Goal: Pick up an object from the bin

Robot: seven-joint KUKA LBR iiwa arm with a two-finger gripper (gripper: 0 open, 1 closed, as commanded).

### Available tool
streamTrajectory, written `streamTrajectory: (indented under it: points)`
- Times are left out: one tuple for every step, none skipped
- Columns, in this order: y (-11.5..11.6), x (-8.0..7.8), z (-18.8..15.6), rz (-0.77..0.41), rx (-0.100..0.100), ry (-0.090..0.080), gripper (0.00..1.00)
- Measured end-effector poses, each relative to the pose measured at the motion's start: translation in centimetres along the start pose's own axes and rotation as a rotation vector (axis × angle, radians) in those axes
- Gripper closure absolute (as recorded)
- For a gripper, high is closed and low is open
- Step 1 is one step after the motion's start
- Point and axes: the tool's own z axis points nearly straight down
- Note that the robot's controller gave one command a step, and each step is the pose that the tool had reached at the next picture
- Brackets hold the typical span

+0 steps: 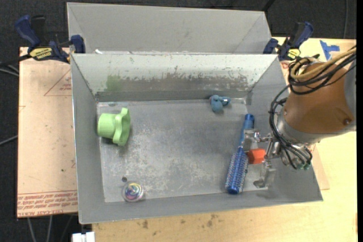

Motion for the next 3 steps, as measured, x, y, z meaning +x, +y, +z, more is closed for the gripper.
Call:
streamTrajectory:
  points:
    - [-1.0,-2.2,6.3,0.182,-0.003,-0.020,0.00]
    - [-1.2,-2.0,6.3,0.187,0.000,-0.015,1.00]
    - [-0.5,-2.8,-9.4,0.162,0.000,-0.015,1.00]
